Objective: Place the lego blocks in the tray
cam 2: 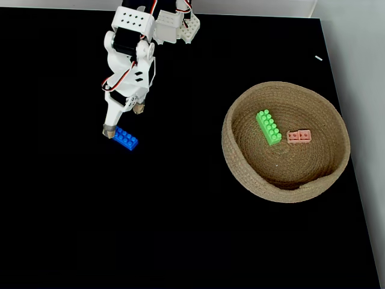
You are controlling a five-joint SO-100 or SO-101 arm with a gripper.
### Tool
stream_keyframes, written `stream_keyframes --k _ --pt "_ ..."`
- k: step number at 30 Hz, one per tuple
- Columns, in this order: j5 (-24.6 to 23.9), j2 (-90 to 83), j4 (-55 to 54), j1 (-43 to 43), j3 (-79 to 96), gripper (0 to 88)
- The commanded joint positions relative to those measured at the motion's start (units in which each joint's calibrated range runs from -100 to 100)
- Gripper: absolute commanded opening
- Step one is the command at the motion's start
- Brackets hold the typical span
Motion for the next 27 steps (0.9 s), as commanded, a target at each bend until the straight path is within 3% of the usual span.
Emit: stream_keyframes --k 1,15,20,23,27 --pt "0.05 2.89 -0.25 1.0 -8.57 35.2" --pt "2.05 12.27 0.25 3.31 -13.68 31.8" --pt "3.32 12.61 -0.58 2.9 -13.59 21.0" --pt "3.91 12.35 -3.08 2.48 -13.31 0.3" --pt "3.22 10.98 -2.25 2.07 -12.77 0.2"
